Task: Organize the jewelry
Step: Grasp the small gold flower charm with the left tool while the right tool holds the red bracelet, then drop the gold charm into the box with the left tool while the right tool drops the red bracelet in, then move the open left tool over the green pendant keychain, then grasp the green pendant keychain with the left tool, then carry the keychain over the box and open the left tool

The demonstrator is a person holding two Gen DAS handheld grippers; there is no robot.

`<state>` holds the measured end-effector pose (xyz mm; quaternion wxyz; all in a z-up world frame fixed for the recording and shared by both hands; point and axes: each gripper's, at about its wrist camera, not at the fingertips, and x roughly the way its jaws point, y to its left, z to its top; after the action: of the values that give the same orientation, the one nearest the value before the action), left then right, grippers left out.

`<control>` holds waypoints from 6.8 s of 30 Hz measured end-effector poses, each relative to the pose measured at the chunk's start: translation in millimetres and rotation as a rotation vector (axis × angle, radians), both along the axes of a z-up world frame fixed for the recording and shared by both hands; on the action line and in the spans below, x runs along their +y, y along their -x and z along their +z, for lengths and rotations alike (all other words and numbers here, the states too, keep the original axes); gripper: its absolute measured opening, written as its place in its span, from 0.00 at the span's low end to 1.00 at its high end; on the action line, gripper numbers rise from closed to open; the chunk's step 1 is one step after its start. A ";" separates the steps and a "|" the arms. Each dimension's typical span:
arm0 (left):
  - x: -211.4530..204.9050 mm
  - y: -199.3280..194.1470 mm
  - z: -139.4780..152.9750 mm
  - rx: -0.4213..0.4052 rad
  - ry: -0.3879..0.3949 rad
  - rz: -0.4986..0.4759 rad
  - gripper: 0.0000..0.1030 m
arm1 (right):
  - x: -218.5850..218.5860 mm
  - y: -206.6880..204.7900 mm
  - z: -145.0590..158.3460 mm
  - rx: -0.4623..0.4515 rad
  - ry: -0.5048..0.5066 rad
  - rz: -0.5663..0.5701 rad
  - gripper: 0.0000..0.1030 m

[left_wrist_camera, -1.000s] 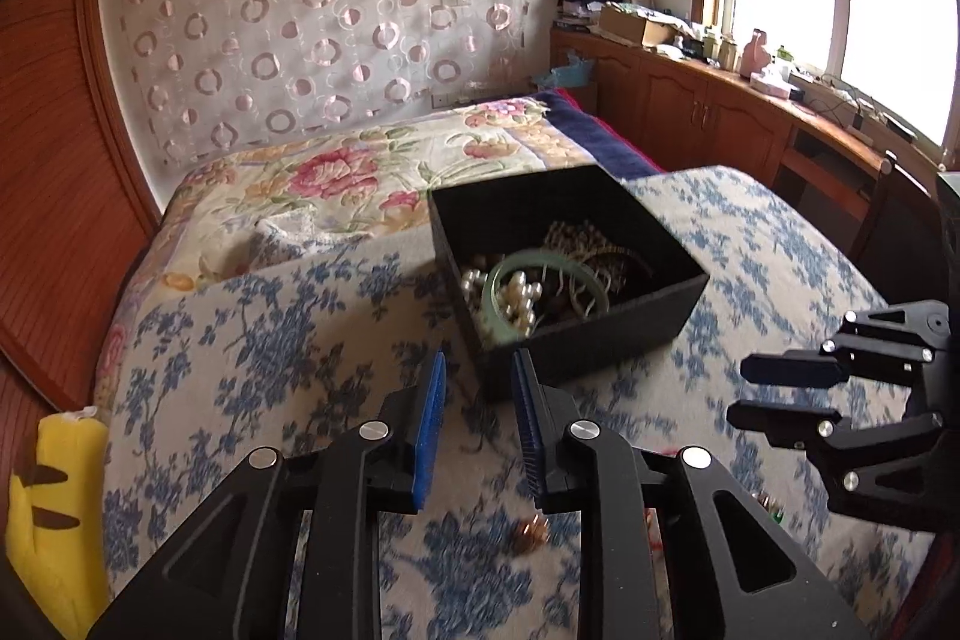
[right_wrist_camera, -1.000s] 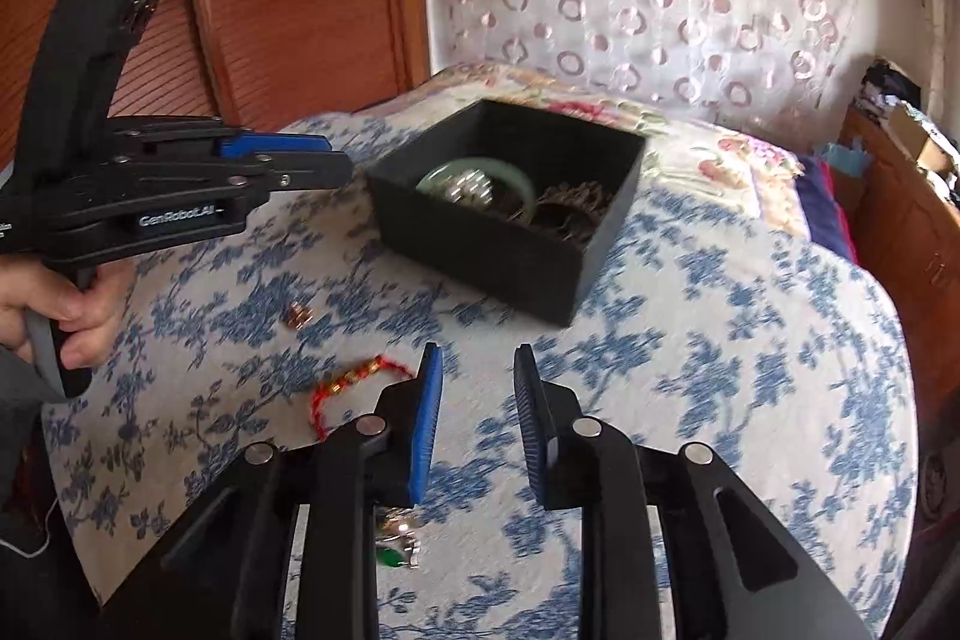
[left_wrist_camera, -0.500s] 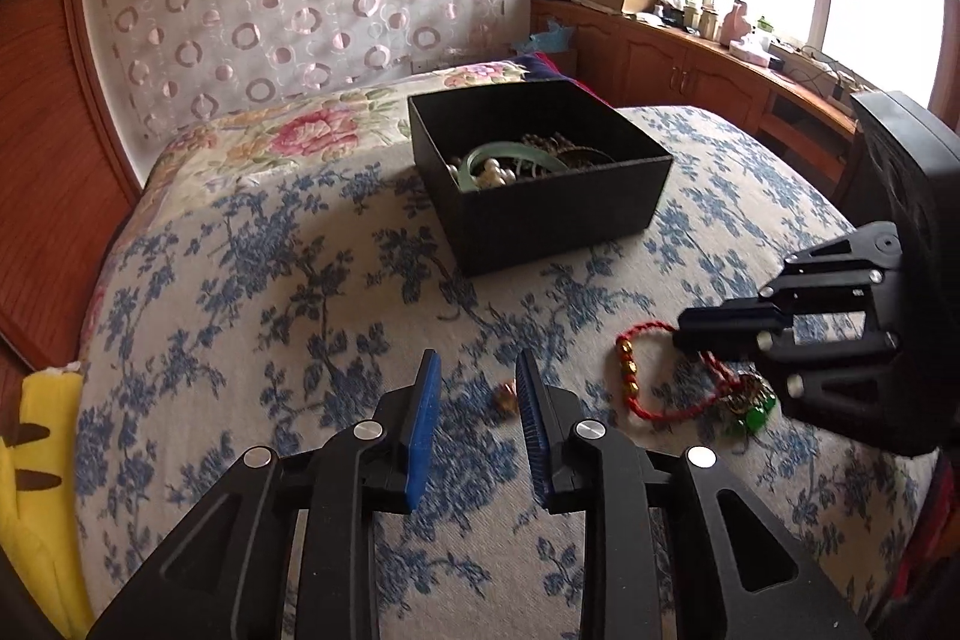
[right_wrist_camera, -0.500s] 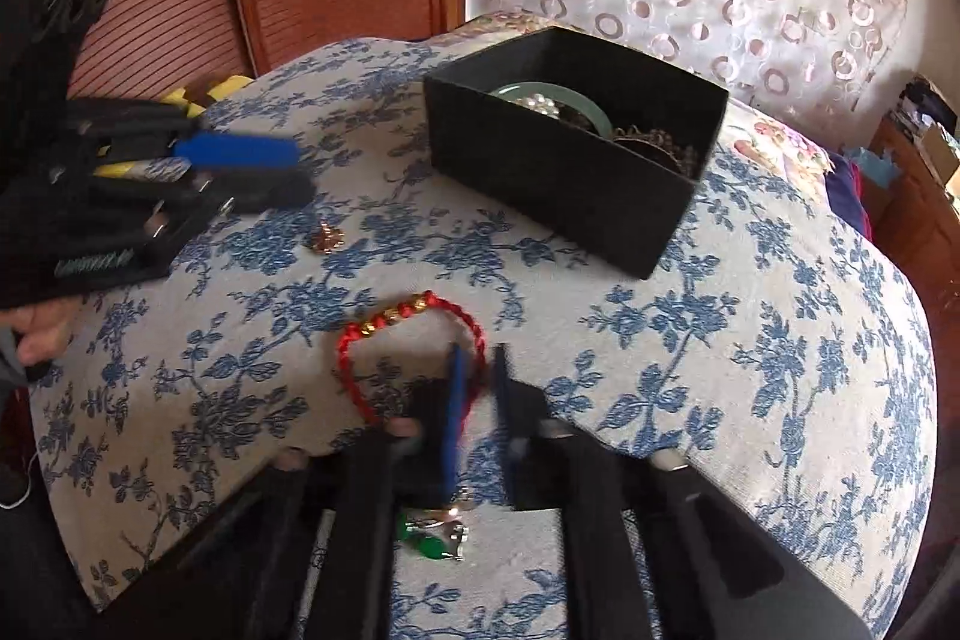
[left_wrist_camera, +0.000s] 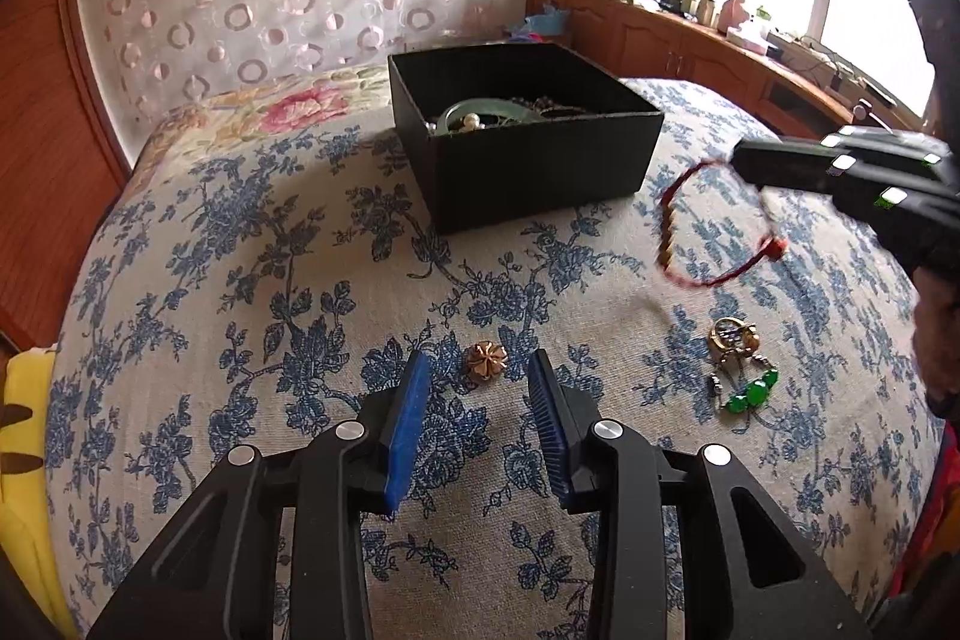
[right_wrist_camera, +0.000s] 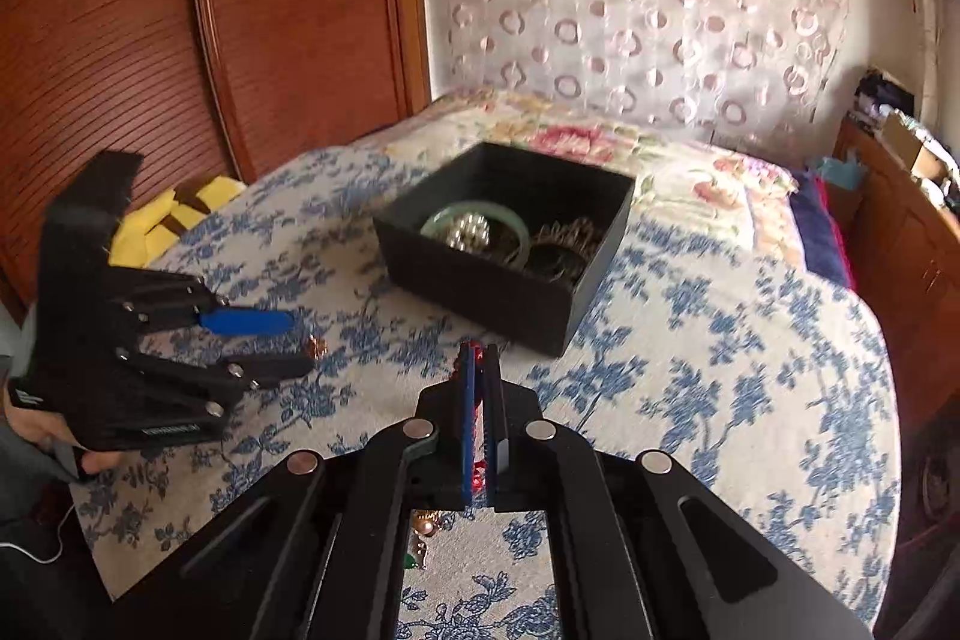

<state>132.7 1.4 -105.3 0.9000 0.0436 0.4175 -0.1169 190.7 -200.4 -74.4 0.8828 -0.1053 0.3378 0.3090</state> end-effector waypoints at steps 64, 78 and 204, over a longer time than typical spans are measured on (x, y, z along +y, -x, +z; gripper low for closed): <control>-34.0 -88.6 63.2 -0.152 0.027 0.026 0.14 | 1.5 -90.2 28.3 -0.012 -0.020 -0.107 0.10; -38.8 -73.7 68.1 -0.162 0.028 0.006 0.30 | -22.4 -53.8 16.7 0.004 -0.022 -0.109 0.10; -13.1 49.1 79.6 -0.161 0.100 -0.126 0.11 | 20.6 57.7 -49.9 0.128 0.049 0.068 0.32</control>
<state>83.6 -11.6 -25.7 0.9225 0.0341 0.3342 -0.1900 133.1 -179.7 -124.3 0.8455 -0.1181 0.3972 0.3368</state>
